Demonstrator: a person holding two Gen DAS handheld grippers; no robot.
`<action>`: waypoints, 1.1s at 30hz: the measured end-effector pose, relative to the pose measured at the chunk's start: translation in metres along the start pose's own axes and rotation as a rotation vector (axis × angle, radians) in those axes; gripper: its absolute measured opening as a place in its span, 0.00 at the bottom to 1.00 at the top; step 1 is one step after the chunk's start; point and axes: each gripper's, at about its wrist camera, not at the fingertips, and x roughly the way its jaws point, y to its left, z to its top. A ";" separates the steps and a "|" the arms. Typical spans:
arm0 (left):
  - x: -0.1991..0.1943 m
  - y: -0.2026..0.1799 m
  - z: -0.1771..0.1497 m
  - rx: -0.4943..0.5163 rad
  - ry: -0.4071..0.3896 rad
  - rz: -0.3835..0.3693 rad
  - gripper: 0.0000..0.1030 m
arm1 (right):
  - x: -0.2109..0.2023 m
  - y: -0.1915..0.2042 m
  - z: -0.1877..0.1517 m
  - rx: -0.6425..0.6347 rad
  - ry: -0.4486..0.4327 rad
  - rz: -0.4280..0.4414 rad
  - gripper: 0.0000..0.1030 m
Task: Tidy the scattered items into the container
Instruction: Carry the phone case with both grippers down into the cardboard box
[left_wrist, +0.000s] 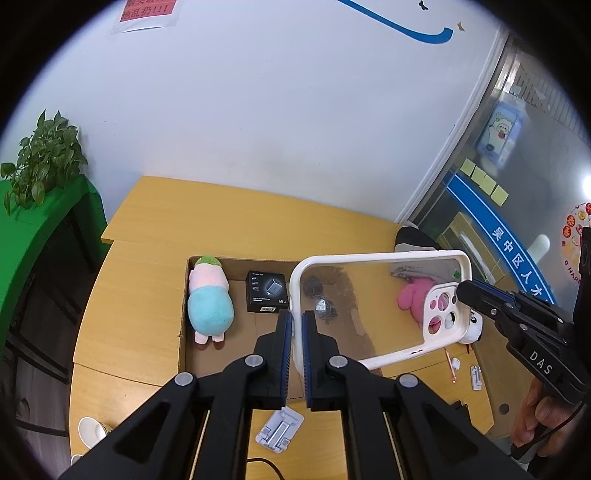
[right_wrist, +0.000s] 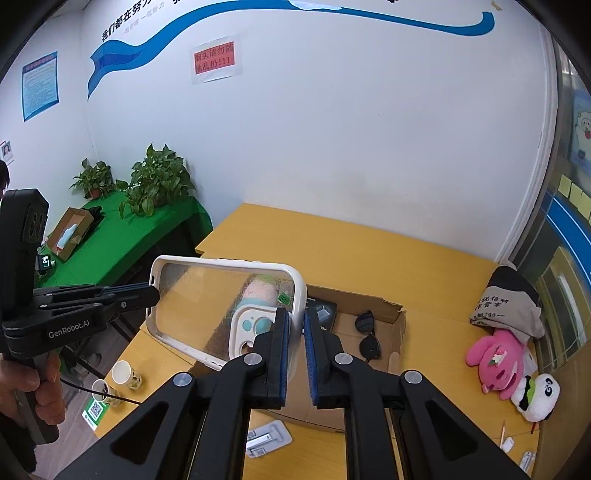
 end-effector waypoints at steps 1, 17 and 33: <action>0.003 -0.002 0.000 0.002 0.003 0.002 0.05 | 0.002 -0.004 0.000 0.003 0.003 0.002 0.09; 0.062 0.013 0.006 -0.014 0.094 0.047 0.05 | 0.069 -0.037 -0.008 0.042 0.107 0.042 0.09; 0.154 0.063 -0.014 -0.053 0.279 0.097 0.05 | 0.189 -0.049 -0.044 0.105 0.307 0.093 0.09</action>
